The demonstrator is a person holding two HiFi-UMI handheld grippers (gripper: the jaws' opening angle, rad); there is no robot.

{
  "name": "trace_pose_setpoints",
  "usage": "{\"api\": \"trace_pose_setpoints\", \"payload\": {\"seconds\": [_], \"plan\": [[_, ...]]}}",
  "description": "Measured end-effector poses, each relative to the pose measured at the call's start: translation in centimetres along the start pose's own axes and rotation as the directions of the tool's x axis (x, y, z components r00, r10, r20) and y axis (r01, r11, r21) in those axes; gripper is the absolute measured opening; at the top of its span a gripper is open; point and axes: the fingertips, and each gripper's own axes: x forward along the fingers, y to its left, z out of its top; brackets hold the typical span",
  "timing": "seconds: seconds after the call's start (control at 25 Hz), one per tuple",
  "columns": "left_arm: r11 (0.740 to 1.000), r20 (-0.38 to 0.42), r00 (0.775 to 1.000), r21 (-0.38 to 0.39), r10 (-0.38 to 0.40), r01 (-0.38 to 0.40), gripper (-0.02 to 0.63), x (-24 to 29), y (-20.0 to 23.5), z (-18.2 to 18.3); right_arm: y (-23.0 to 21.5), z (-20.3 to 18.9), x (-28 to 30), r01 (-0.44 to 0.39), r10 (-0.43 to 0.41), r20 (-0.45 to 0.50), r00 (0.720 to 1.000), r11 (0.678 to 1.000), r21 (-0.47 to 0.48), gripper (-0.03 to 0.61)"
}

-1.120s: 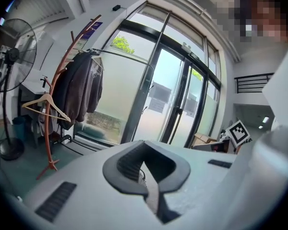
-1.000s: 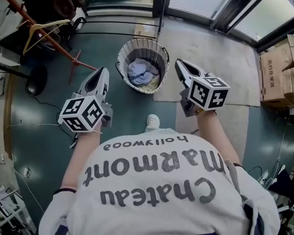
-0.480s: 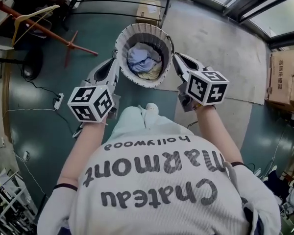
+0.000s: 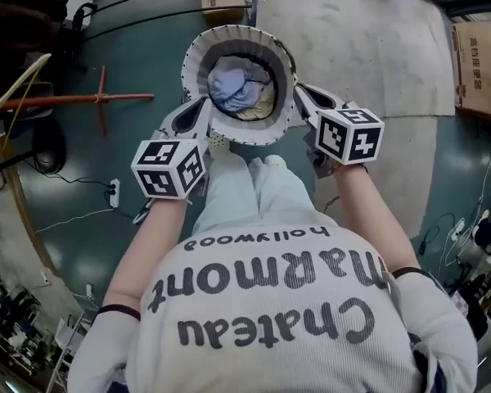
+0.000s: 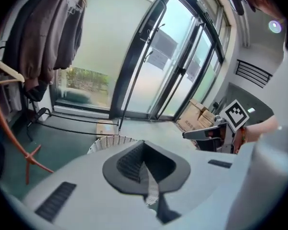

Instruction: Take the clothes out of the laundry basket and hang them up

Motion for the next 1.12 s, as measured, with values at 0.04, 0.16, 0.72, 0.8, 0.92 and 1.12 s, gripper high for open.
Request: {"api": "trace_pose_setpoints", "payload": {"seconds": [0.04,0.16,0.72,0.8,0.92,1.12], "plan": [[0.999,-0.025,0.999,0.038,-0.026,0.027,0.008,0.7,0.8,0.8,-0.5,0.5,0.7,0.029,-0.029,0.009,1.000,0.999,0.032,0.029],[0.981,-0.102,0.991,0.168,-0.086,0.102,0.008,2.5,3.0,3.1,-1.8,1.9,2.7,0.100,-0.105,0.039,0.994,0.988,0.115,0.029],[0.933,-0.242,0.952,0.258,-0.189,0.250,0.008,14.7,9.2,-2.4,-3.5,-4.9,14.1,0.154,-0.148,-0.046,0.988,0.976,0.156,0.031],[0.937,-0.234,0.953,0.246,-0.191,0.249,0.008,16.7,9.6,-4.2,-4.5,-7.7,16.6,0.162,-0.150,-0.102,0.983,0.979,0.123,0.031],[0.939,-0.231,0.953,0.239,-0.194,0.249,0.008,20.0,10.0,-6.9,-6.5,-11.5,20.6,0.174,-0.159,-0.147,0.976,0.981,0.091,0.031],[0.959,-0.189,0.963,0.174,-0.192,0.226,0.008,24.6,11.4,-9.9,-9.3,-16.8,26.9,0.161,-0.142,-0.172,0.975,0.981,0.104,0.034]]}}
